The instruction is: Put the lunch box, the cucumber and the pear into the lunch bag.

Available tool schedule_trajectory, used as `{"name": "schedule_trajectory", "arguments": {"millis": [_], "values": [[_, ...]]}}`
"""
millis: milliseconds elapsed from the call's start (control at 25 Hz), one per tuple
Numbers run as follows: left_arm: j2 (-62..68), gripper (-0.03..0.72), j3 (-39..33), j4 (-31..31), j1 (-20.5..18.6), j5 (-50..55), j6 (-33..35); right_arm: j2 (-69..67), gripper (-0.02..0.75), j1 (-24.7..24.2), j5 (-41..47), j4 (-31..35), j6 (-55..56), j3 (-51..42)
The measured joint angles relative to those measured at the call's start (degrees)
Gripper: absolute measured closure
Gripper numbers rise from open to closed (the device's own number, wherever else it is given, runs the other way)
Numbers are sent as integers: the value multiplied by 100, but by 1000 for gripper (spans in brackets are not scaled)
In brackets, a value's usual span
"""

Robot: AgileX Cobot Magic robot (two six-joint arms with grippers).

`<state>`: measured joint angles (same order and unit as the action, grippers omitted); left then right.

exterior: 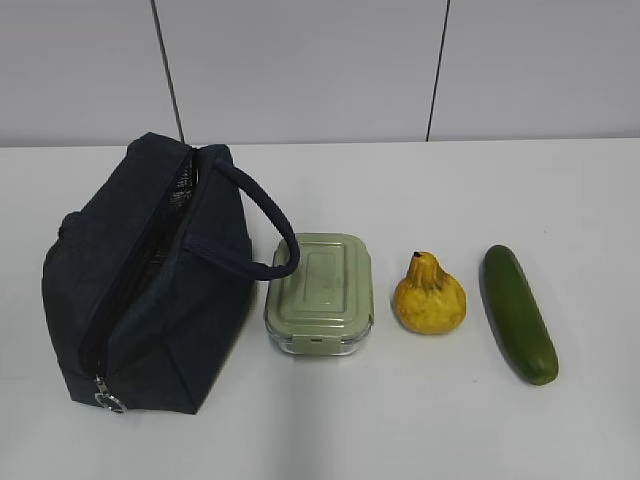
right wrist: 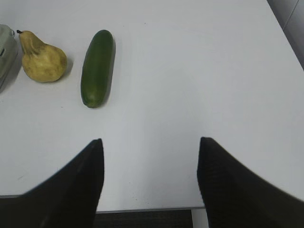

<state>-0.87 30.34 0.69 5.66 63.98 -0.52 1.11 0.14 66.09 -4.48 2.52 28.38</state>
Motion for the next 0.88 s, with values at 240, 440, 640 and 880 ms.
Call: {"name": "schedule_trajectory", "arguments": {"millis": [240, 440, 640, 880], "values": [[0, 446, 0, 0, 0, 0, 0, 0, 261, 0, 0, 0, 0, 0], [0, 446, 0, 0, 0, 0, 0, 0, 261, 0, 0, 0, 0, 0], [0, 446, 0, 0, 0, 0, 0, 0, 261, 0, 0, 0, 0, 0], [0, 446, 0, 0, 0, 0, 0, 0, 261, 0, 0, 0, 0, 0]]}}
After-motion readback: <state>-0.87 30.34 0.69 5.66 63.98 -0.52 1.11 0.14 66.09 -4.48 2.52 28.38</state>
